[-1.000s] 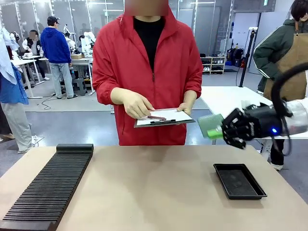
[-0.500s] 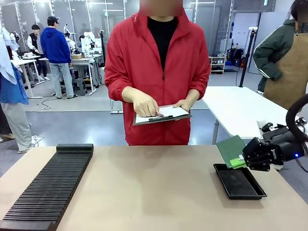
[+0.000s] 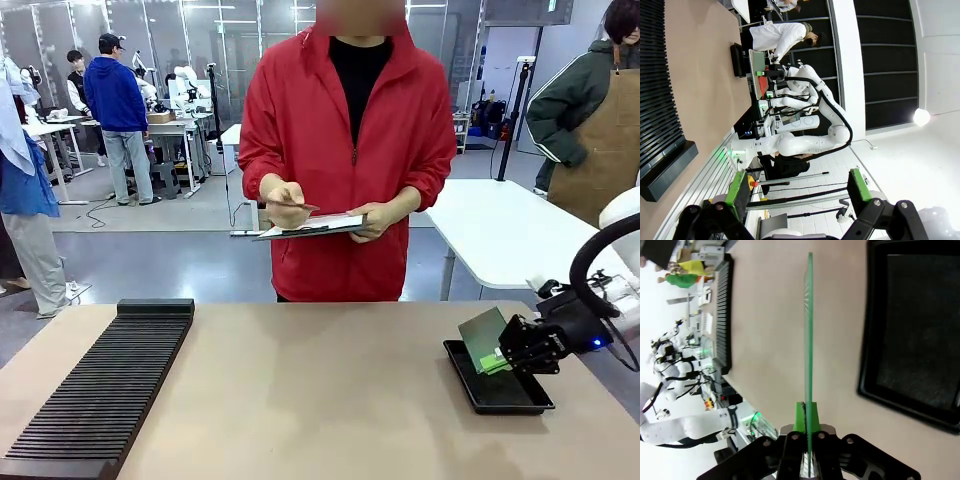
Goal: Inspect the PCB.
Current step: Place the Blank PCB in the ESD tray.
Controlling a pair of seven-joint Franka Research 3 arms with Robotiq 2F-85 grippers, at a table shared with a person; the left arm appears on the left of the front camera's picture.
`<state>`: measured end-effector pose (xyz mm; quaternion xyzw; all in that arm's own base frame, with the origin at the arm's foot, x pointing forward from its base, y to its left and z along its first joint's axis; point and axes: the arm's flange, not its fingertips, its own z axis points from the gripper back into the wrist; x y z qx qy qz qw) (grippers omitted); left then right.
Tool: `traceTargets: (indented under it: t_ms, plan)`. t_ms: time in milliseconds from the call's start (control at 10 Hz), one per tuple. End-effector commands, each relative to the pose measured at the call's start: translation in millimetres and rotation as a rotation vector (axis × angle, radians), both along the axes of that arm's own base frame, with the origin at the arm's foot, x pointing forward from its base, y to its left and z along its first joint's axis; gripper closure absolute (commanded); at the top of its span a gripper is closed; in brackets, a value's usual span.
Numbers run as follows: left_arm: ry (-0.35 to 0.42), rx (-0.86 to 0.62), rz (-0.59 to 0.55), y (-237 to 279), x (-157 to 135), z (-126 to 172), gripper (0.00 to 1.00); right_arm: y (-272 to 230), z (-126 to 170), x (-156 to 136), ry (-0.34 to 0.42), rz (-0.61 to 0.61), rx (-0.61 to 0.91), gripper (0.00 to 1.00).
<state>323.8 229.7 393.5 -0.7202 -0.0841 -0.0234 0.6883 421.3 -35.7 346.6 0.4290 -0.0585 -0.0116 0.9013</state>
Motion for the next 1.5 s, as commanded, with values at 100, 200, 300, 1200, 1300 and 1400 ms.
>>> traceTargets:
  t_ms: [100, 200, 300, 1200, 1300, 1400]
  plan:
    - [0.013, 0.008, -0.006, 0, -3, 4, 0.00, -3, -12, 25, 0.045, -0.009, -0.120, 0.97]
    - [0.013, 0.008, -0.006, 0, -3, 4, 0.00, -8, -15, 30, 0.065, -0.026, -0.123, 0.97]
    - [0.013, 0.008, -0.006, 0, -3, 4, 0.00, -12, -18, 35, 0.085, -0.034, -0.142, 0.97]
    - [0.013, 0.008, -0.006, 0, -3, 4, 0.00, 4, -33, 57, 0.159, -0.042, -0.230, 0.97]
    - [0.013, 0.008, -0.006, 0, -3, 4, 0.00, 5, -34, 57, 0.152, -0.065, -0.237, 0.86]
    - [0.013, 0.008, -0.006, 0, -3, 4, 0.00, 6, -34, 55, 0.144, -0.074, -0.237, 0.74]
